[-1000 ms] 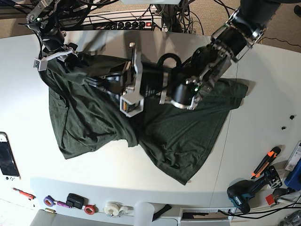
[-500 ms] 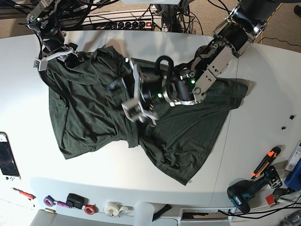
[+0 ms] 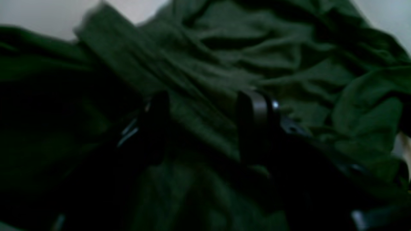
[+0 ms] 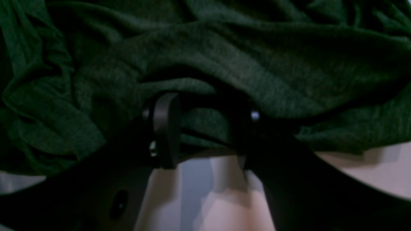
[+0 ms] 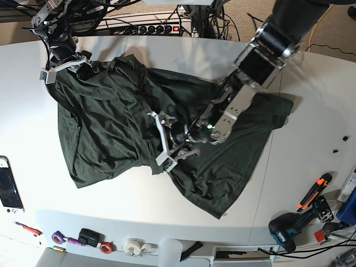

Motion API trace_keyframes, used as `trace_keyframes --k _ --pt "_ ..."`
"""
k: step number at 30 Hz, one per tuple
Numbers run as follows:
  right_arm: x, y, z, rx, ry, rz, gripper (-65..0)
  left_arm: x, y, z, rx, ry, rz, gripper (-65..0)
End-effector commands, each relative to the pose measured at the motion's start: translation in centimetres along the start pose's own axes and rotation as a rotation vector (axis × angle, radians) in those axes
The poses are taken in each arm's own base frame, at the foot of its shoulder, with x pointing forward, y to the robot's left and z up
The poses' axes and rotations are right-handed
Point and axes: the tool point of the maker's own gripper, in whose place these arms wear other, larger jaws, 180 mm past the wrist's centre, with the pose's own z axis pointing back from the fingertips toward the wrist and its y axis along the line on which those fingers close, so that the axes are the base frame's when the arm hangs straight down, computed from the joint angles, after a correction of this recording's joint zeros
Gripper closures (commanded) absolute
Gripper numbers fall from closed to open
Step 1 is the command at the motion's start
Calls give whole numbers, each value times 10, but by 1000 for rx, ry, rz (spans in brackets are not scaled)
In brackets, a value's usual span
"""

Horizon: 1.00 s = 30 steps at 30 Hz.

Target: Layout the t-shirt on the table in an organized manner, then fold the t-shirt properly

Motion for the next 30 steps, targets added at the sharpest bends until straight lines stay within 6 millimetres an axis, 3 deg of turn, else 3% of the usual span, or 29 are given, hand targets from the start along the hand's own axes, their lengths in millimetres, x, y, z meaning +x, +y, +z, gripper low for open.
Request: trace_keyframes --k 1,4,11,15,27,30 --pt "2 -2 3 -7 1 15 -265 33 -8 -3 -23 -75 -16 -335" --pt "2 -2 3 -7 1 15 -265 45 -13 -12 -6 -82 -54 -335" --pt "2 -2 3 -7 2 15 -265 67 2 -14 137 -85 -248 -335" --pt "2 -2 3 -7 1 15 -265 62 20 -11 229 -35 -364 -335" --pt "1 -2 3 -7 5 15 -265 40 34 -15 251 -18 -331 -334" --pt "1 -2 3 -7 4 15 -266 41 37 -16 262 -38 -323 -253"
